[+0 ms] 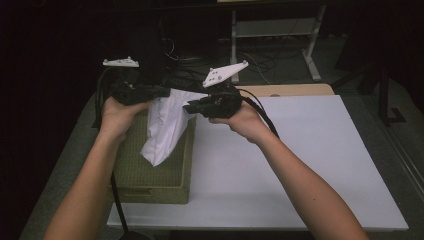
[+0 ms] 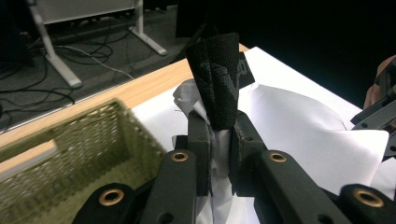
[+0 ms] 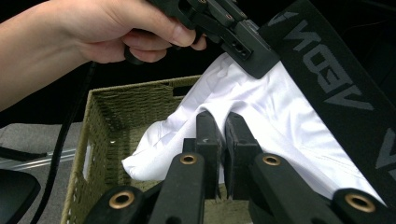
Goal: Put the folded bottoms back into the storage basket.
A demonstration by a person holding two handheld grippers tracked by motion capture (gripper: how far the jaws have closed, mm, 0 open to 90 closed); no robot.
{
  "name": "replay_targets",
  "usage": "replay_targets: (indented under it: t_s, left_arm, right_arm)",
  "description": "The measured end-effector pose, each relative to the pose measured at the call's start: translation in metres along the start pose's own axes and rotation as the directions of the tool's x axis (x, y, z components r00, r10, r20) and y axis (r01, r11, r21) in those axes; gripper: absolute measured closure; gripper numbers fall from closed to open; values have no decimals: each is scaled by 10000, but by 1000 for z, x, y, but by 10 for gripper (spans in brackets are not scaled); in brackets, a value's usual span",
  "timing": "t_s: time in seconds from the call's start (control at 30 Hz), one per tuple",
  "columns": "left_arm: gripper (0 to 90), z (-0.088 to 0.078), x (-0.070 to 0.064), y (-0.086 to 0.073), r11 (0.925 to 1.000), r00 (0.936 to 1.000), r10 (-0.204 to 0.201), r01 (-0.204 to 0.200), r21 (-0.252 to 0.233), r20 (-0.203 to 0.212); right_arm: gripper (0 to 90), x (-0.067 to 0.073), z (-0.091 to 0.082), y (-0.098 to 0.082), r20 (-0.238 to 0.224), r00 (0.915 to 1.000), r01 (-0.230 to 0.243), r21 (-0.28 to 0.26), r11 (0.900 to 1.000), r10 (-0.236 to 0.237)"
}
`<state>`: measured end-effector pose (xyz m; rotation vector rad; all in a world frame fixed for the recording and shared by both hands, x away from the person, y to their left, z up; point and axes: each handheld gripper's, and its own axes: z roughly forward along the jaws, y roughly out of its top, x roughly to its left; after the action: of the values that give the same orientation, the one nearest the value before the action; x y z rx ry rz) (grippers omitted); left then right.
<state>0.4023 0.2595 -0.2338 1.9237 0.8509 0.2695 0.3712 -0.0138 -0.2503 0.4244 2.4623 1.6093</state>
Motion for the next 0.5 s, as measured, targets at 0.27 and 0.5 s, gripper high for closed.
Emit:
replay_targets:
  t_s: [0.27,0.5]
  left_arm:
    - [798,-13,19,-16,9995,9985,-301,304,67,-461]
    - [797,-26,33,-30,9982,9945,-574,586,111,-878]
  right_arm:
    - [846,3,25,0,-162,9998,106,177,9998,-104]
    - [846,7,48,-1,-369,9993,129,338,9993,-117]
